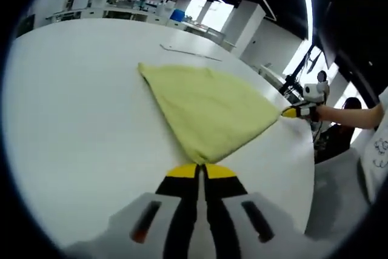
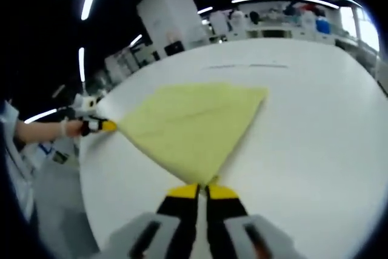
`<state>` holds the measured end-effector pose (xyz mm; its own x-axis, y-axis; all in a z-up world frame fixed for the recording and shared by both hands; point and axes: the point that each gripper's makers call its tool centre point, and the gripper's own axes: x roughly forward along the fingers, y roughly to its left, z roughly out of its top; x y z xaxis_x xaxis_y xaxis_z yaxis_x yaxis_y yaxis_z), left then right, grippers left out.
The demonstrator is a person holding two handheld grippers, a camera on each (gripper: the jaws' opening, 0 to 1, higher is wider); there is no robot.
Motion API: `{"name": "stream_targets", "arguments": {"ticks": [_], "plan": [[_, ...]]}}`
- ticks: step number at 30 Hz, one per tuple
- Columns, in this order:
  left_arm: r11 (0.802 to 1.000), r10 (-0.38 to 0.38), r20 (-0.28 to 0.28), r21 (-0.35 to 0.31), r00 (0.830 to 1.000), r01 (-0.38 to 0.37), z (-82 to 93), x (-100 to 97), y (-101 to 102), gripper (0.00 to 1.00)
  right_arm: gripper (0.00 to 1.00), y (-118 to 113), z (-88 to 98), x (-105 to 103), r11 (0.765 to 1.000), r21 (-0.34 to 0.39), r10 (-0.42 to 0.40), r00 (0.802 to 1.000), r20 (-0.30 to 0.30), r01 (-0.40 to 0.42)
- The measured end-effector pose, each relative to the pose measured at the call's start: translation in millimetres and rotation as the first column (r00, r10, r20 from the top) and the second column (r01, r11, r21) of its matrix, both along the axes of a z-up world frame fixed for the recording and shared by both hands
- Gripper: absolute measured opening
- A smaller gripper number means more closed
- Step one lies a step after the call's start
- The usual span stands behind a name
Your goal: Fold the garment on the visible template until the final outline fits inside the template.
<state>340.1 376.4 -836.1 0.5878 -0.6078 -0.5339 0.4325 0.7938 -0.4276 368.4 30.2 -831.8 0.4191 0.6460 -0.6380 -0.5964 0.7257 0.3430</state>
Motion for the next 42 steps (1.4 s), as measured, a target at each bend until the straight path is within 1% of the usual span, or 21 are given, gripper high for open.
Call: {"name": "stream_targets", "arguments": {"ticks": [3, 9, 13, 16, 21, 23, 25, 28, 31, 33, 35, 38, 39, 42], "plan": [[1.000, -0.012, 0.007, 0.013, 1.000, 0.012, -0.3, -1.2, 2, 0.00, 0.00, 0, 0.4, -1, 1.000, 0.005, -0.012, 1.000, -0.007, 0.012], [1.000, 0.006, -0.004, 0.011, 1.000, -0.006, -0.4, -0.5, 11, 0.00, 0.00, -1, 2.4, -1, 1.000, 0.000, -0.012, 1.000, -0.003, 0.012], [1.000, -0.003, -0.016, 0.002, 1.000, 0.003, -0.2, -3.9, 10, 0.00, 0.00, -4, 2.3, -3, 1.000, -0.002, -0.010, 1.000, -0.005, 0.010], [1.000, -0.013, -0.021, 0.012, 1.000, 0.013, -0.3, -8.3, 10, 0.00, 0.00, -6, 1.6, -6, 1.000, 0.000, -0.007, 1.000, -0.011, 0.007], [1.000, -0.019, -0.024, 0.014, 1.000, 0.020, 6.0, -27.7, 1, 0.00, 0.00, -8, 0.0, -18, 1.000, 0.005, 0.000, 1.000, -0.024, 0.000], [1.000, -0.018, -0.025, 0.009, 1.000, 0.018, 6.7, -26.5, 4, 0.00, 0.00, -8, 0.1, -24, 1.000, 0.011, 0.001, 1.000, -0.030, -0.001], [1.000, -0.020, -0.030, 0.008, 0.999, 0.020, 5.7, -33.6, 5, 0.00, 0.00, -8, -1.1, -31, 1.000, 0.016, 0.005, 0.999, -0.037, -0.005], [1.000, -0.017, -0.036, 0.005, 0.999, 0.018, 4.0, -49.4, 6, 0.00, 0.00, -8, -1.6, -44, 1.000, 0.025, 0.013, 0.999, -0.051, -0.012], [1.000, -0.010, -0.037, -0.006, 0.999, 0.010, 3.0, -59.6, 8, 0.00, 0.00, -10, -2.0, -54, 0.999, 0.031, 0.015, 0.998, -0.060, -0.013], [1.000, -0.018, -0.042, -0.005, 0.999, 0.017, 2.7, -73.6, 5, 0.00, 0.00, -10, -2.1, -61, 0.999, 0.037, 0.014, 0.998, -0.068, -0.012], [1.000, -0.021, -0.046, -0.003, 0.999, 0.020, 1.5, -77.4, 7, 0.00, 0.00, -11, -2.4, -66, 0.999, 0.047, 0.010, 0.997, -0.079, -0.007], [1.000, -0.012, -0.048, -0.010, 0.999, 0.011, 1.4, -90.2, 5, 0.00, 0.00, -11, -3.8, -75, 0.999, 0.055, 0.005, 0.996, -0.084, -0.001], [1.000, -0.012, -0.047, -0.010, 0.999, 0.012, 1.2, -92.6, 4, 0.00, 0.00, -11, -4.9, -76, 0.998, 0.056, 0.002, 0.996, -0.088, 0.003], [1.000, -0.003, -0.051, -0.003, 0.999, 0.003, -2.1, -91.9, 8, 0.00, 0.00, -10, -5.5, -82, 0.998, 0.067, -0.003, 0.995, -0.101, 0.010]]}}
